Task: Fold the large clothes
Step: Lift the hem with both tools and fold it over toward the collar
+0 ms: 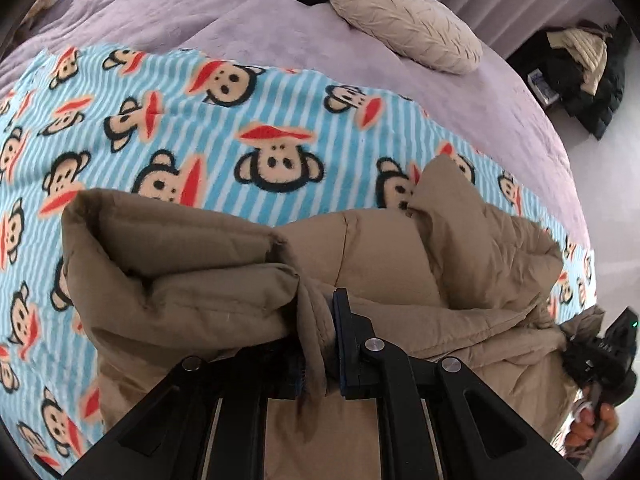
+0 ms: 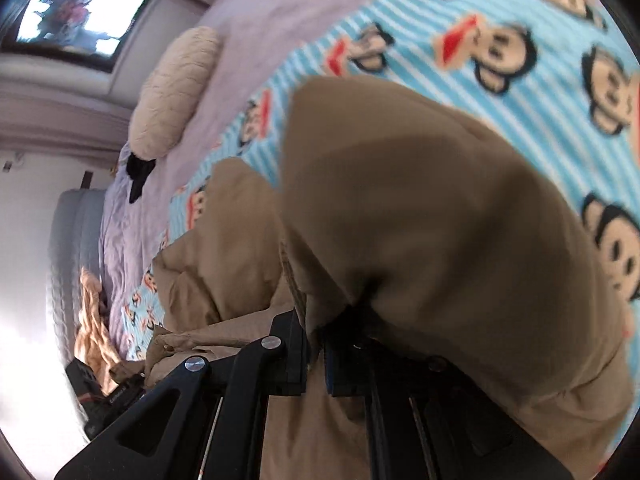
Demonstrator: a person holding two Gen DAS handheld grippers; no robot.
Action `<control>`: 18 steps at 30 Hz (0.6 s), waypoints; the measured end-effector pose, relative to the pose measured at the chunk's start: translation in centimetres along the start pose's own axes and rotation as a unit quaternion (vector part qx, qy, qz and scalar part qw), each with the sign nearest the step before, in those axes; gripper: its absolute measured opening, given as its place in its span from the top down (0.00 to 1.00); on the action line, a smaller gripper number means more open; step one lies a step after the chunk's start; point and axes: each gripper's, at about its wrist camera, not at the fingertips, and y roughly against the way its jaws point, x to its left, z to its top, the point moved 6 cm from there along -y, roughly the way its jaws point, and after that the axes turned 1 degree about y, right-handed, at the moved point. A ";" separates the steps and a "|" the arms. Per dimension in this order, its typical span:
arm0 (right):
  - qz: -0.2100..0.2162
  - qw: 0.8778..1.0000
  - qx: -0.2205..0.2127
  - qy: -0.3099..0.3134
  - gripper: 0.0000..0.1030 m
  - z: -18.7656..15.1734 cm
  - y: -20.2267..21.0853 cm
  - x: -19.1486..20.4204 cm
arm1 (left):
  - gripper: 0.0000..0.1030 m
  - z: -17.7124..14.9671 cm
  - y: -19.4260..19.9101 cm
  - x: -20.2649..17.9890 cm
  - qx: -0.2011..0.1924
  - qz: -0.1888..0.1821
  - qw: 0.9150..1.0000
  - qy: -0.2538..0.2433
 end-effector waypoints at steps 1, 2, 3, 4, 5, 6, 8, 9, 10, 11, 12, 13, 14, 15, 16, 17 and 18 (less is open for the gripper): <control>0.004 1.000 0.004 -0.009 0.93 0.0 -0.1 -0.2 | 0.76 0.0 0.7 -0.1 -0.009 -0.004 1.000 -0.004; 0.005 1.000 0.008 -0.008 0.91 0.0 0.1 0.0 | 0.67 -0.2 1.8 -0.4 -0.027 -0.008 0.999 -0.017; 0.003 1.000 0.012 0.001 0.89 0.0 0.5 0.2 | 0.32 -0.2 2.8 -0.6 -0.044 -0.002 0.999 -0.029; -0.001 1.000 0.014 0.016 0.80 0.1 1.2 0.6 | 0.00 -0.1 3.9 -0.7 -0.064 0.011 0.997 -0.040; -0.003 1.000 0.012 0.028 0.59 0.1 1.8 0.9 | 0.01 -0.1 5.3 -0.8 -0.097 0.026 0.994 -0.050; -0.005 0.999 0.005 0.041 0.45 0.1 2.7 1.2 | 0.01 0.0 6.6 -1.1 -0.114 0.033 0.991 -0.066; -0.007 0.997 -0.016 0.069 0.30 -0.1 4.7 2.1 | 0.01 0.1 7.5 -1.7 -0.111 0.038 0.989 -0.085; -0.014 0.996 -0.018 0.084 0.31 -0.5 5.5 2.4 | 0.01 0.0 7.6 -1.9 -0.106 0.034 0.990 -0.089; -0.023 0.995 -0.018 0.093 0.42 -0.8 5.7 2.5 | 0.03 -0.1 7.4 -2.2 -0.099 0.030 0.990 -0.096; -0.036 0.993 -0.017 0.107 0.67 -1.3 6.1 2.6 | 0.09 -0.3 7.0 -2.7 -0.087 0.023 0.990 -0.109; -0.057 0.990 -0.008 0.130 0.78 -2.1 6.1 2.4 | 0.27 -0.7 6.1 -3.1 -0.072 0.023 0.989 -0.130; -0.074 0.987 -0.002 0.145 0.86 -2.5 5.9 2.2 | 0.36 -0.9 5.1 -3.3 -0.061 0.033 0.987 -0.144; -0.094 0.982 0.002 0.162 0.86 -2.7 5.7 1.9 | 0.38 -1.0 4.1 -3.4 -0.058 0.047 0.985 -0.156; -0.119 0.976 0.001 0.181 0.87 -2.8 5.5 1.4 | 0.42 -0.9 3.1 -3.3 -0.062 0.061 0.983 -0.164; -0.148 0.969 -0.005 0.196 0.87 -2.5 5.3 0.6 | 0.42 -0.6 2.2 -3.0 -0.066 0.078 0.981 -0.165; -0.166 0.965 -0.013 0.202 0.88 -1.9 5.3 -0.1 | 0.42 0.1 0.9 -2.1 -0.067 0.098 0.981 -0.154; -0.179 0.963 -0.023 0.199 0.88 -0.9 5.2 -1.3 | 0.42 0.5 0.0 -1.1 -0.066 0.104 0.983 -0.137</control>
